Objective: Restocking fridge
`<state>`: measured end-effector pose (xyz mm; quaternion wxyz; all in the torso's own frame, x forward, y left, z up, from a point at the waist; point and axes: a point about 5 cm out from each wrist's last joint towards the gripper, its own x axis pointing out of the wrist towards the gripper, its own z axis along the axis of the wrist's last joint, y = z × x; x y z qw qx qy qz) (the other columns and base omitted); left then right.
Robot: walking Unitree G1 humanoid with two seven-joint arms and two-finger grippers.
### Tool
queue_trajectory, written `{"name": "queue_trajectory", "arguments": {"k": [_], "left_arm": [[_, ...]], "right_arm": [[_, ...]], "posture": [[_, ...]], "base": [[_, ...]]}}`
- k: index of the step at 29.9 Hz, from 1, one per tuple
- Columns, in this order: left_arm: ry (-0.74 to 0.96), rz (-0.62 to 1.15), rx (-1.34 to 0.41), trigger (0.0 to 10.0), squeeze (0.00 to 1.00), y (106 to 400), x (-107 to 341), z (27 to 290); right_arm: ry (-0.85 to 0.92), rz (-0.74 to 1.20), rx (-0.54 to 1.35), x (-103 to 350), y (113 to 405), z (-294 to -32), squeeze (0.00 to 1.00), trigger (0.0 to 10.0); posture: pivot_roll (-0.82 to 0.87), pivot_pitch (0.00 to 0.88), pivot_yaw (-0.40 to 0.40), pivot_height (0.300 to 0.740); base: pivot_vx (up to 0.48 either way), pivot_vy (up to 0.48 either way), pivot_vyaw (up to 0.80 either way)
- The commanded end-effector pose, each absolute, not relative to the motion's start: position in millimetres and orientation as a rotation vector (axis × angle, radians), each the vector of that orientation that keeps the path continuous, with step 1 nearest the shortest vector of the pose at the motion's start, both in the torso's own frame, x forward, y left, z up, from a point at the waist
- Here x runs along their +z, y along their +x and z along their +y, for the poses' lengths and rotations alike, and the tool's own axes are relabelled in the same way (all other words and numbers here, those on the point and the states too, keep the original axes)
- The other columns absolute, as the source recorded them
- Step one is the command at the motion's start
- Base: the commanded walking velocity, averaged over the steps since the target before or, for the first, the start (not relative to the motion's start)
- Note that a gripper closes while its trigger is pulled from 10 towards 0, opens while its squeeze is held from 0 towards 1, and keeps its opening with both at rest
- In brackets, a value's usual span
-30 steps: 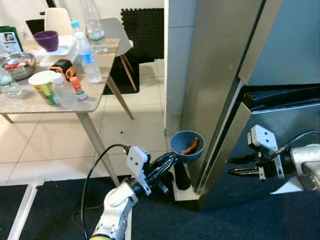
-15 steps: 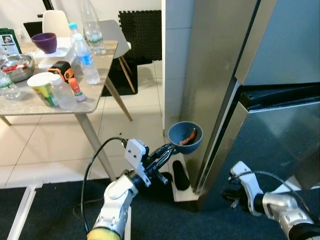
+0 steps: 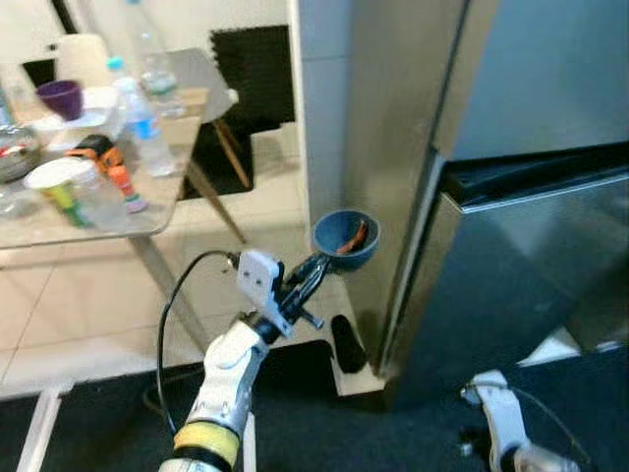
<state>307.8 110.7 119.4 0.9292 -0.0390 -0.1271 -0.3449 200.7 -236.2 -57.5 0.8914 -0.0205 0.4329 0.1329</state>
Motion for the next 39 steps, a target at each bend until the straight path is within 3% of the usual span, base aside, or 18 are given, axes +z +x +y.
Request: {"name": "queue_trajectory", "arguments": {"k": [1, 7, 23, 39], "left_arm": [[-0.076, -0.262, -0.725, 10.0, 0.00, 307.4, 118.4, 103.3], [-0.074, -0.266, -0.729, 10.0, 0.00, 308.6, 119.6, 101.8], [-0.085, -0.276, -0.682, 10.0, 0.00, 304.3, 114.9, 107.7], [-0.102, -0.245, -0.382, 10.0, 0.00, 324.1, 111.6, 134.4]], "right_arm": [[-0.047, 0.920, 0.250, -61.2, 194.8, -238.0, 0.00, 10.0], [-0.043, 0.952, 0.202, -68.0, 182.2, -241.2, 0.00, 10.0], [-0.054, 0.977, 0.181, -74.8, 167.4, -243.4, 0.00, 10.0], [-0.074, 0.939, 0.165, -72.6, 168.8, -246.6, 0.00, 10.0]], "posture": [[-0.06, 0.068, 0.036, 0.740], [-0.07, 0.070, 0.039, 0.740], [-0.06, 0.067, 0.027, 0.740], [-0.07, 0.128, 0.036, 0.740]], "base": [[0.000, 0.000, -0.77], [0.000, 0.000, -0.77], [0.000, 0.000, 0.00], [0.000, 0.000, 0.00]]}}
